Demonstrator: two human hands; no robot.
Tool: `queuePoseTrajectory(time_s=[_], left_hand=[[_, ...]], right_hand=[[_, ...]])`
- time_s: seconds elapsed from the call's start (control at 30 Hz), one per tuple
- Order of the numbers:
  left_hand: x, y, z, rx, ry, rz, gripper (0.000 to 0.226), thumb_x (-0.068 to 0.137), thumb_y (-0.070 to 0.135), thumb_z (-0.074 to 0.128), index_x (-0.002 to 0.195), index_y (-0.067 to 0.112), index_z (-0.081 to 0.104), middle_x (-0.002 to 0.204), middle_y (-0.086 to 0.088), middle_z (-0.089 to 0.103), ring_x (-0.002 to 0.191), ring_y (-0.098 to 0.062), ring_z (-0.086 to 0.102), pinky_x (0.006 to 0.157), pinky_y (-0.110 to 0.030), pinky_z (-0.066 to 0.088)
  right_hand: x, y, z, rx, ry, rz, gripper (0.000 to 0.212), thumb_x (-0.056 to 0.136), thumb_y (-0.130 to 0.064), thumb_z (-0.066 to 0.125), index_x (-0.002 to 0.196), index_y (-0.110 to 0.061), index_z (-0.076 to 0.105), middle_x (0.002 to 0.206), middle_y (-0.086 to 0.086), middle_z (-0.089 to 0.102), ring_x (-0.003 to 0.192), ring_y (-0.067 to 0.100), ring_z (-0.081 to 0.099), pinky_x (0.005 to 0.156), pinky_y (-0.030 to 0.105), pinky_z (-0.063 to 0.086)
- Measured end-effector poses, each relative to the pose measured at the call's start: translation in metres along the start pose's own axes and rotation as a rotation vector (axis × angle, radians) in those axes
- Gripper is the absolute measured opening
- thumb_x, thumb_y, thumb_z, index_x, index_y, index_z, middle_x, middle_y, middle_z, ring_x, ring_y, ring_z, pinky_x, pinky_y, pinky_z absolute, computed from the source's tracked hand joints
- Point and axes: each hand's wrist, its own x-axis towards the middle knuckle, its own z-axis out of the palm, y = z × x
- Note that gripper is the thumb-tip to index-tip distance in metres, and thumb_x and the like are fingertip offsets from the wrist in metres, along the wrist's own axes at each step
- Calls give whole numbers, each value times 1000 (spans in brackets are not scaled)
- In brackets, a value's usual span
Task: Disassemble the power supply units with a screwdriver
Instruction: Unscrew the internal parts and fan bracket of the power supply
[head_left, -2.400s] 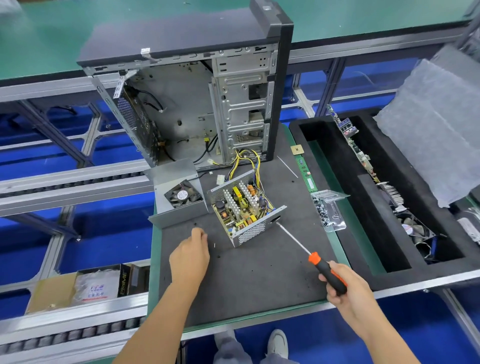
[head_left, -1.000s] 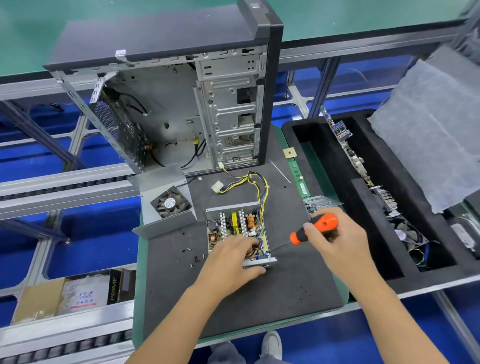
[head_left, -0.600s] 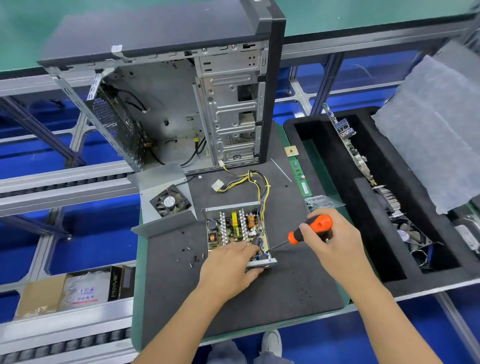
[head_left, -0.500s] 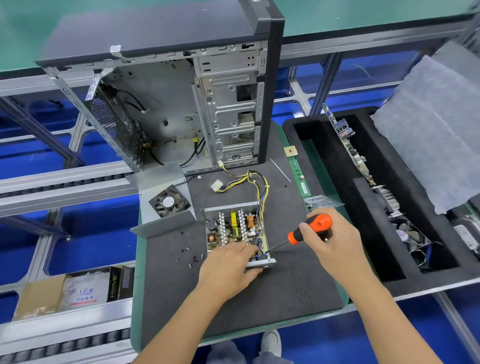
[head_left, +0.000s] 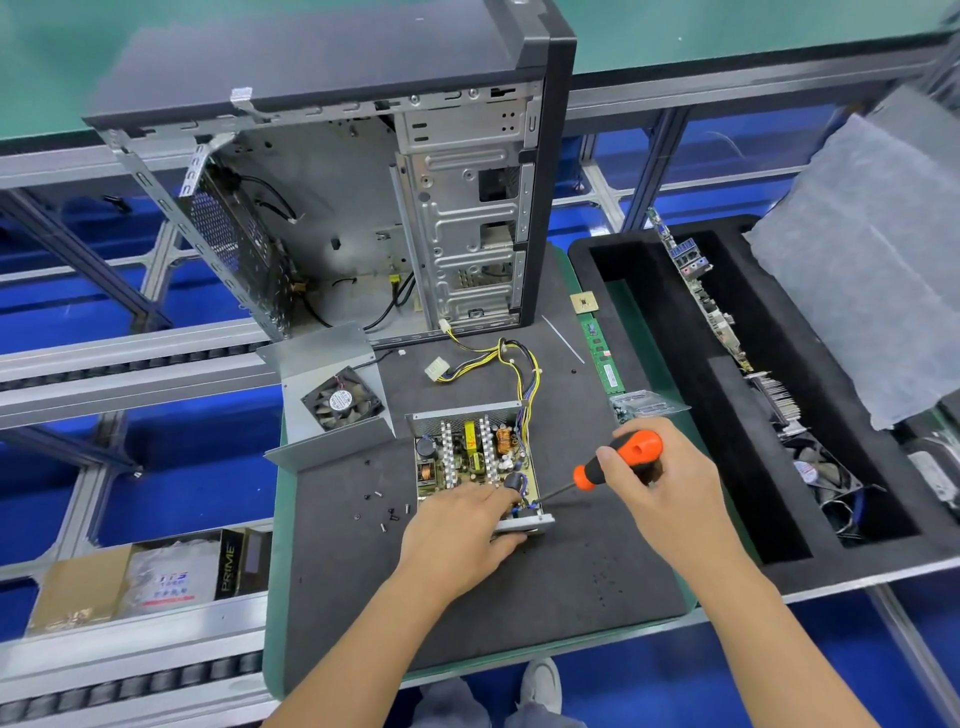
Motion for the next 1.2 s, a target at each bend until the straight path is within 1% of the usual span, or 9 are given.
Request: queuePoseTrajectory(time_s=[0.23,0.4,0.47,0.57,0.67,0.77,0.9,1.07,1.2], left_hand=[[2,0,0,-7,-25,-1,40,93,57,52,126,34,55,115,10,66,107,-16,60,84,-35,50],[0,5,-7,-162,-18,-48,58,87,73,42,128,35,58,114,16,64,106,-8,58,85,-33,51],[2,10,-12,-340,116,-25,47,94,59,44,115,25,69,101,11,66,96,-12,61,81,-32,50],[22,17,-18,-258,284,83,16,94,21,64,100,13,76,87,0,69,85,-25,61,80,-35,47],[47,23,-25,-98,9,61,23,96,28,63,117,26,71,105,4,69,110,-21,47,93,-38,31],[63,24,-25,-32,-184,92,17,95,29,63,110,31,70,94,7,59,106,-18,40,89,-37,23],[71,24,-24,36,-214,153,12,96,23,59,86,29,62,68,9,43,84,-21,38,76,-37,21],[71,17,-19,35,-253,168,17,103,23,46,99,30,61,84,3,70,79,-22,39,92,-34,28],[70,18,-19,-29,-240,144,16,104,23,45,91,33,49,85,2,70,82,-22,33,82,-30,20]], right_hand=[[0,-2,-1,-10,-11,16,18,84,-32,70,88,-38,54,83,-15,61,86,0,57,70,3,41],[0,-3,-2,-23,-7,28,19,85,-31,71,87,-39,53,83,-15,61,86,-1,57,68,3,41],[0,-4,-2,-35,-18,32,19,85,-32,71,88,-38,53,83,-16,60,87,-1,57,66,3,40],[1,-7,-1,-33,-30,21,21,85,-31,72,89,-38,53,84,-17,60,88,-1,57,69,3,41],[2,-10,1,-37,-49,4,21,84,-32,73,94,-36,54,85,-18,59,88,-1,56,70,4,41],[3,-12,3,-54,-65,-18,22,84,-32,73,97,-30,56,87,-17,59,89,0,56,71,5,41],[5,-13,4,-62,-73,-41,23,83,-34,72,98,-31,55,88,-18,58,89,0,55,71,4,38],[7,-14,6,-56,-65,-33,22,83,-36,71,97,-33,55,88,-19,59,89,-1,55,71,4,39],[10,-17,7,-87,-114,-26,23,84,-39,69,100,-33,53,91,-19,58,91,-2,54,71,6,41]])
